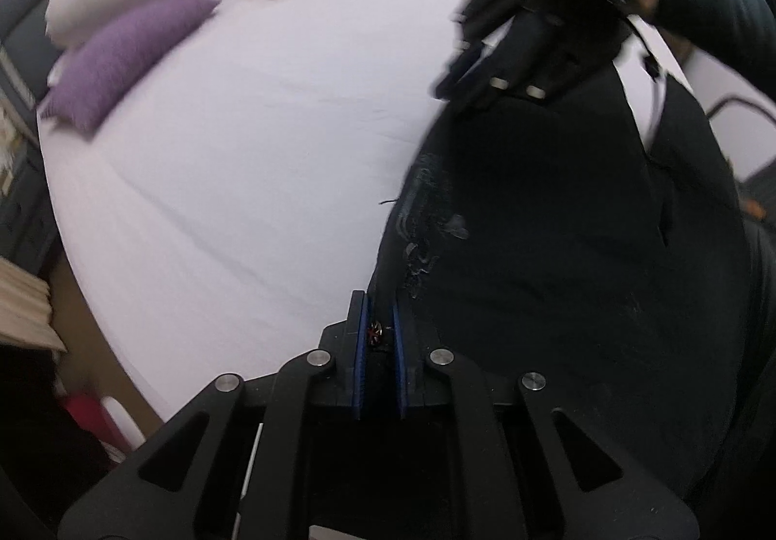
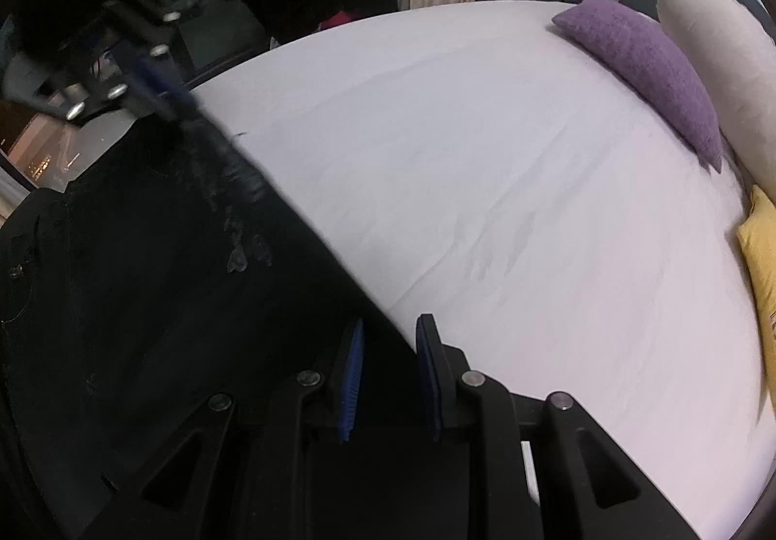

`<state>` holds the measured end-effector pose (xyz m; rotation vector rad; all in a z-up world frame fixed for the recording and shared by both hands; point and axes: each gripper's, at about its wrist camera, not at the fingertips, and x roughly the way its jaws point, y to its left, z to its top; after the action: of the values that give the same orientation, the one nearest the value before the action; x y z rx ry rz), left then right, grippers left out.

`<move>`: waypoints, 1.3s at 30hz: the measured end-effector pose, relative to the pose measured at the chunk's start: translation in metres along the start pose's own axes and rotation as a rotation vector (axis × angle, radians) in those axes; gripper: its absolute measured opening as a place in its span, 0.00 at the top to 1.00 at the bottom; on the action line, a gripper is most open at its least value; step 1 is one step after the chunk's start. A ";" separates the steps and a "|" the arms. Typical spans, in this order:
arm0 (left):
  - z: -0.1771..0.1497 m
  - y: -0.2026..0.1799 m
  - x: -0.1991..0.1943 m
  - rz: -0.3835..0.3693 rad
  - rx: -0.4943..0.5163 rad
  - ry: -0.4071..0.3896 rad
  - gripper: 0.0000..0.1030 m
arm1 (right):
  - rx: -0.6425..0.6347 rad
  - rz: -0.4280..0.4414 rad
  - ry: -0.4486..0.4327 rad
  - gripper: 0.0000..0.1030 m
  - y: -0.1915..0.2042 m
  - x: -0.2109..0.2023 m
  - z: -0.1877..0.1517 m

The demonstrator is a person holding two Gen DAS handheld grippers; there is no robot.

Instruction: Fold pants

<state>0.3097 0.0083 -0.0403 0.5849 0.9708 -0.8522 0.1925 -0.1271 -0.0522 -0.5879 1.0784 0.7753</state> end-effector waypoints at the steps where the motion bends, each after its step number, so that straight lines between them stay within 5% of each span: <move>1: -0.002 -0.005 -0.003 0.004 0.009 -0.006 0.92 | -0.003 -0.002 0.001 0.77 0.000 0.000 0.002; 6: -0.009 -0.019 -0.013 0.028 0.050 -0.035 0.92 | -0.077 -0.027 0.046 0.73 0.010 0.007 0.008; 23: -0.021 -0.043 -0.046 0.039 0.075 -0.106 0.92 | -0.081 0.119 0.135 0.72 0.010 0.029 0.024; 27: -0.024 -0.047 -0.047 0.044 0.083 -0.098 0.92 | -0.108 0.142 0.158 0.90 0.015 0.029 0.022; 39: -0.037 -0.063 -0.065 0.034 0.070 -0.128 0.92 | -0.129 0.030 0.015 0.97 0.038 -0.044 -0.003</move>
<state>0.2210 0.0246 -0.0030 0.5976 0.8153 -0.8846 0.1497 -0.1179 -0.0144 -0.6890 1.0588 0.8718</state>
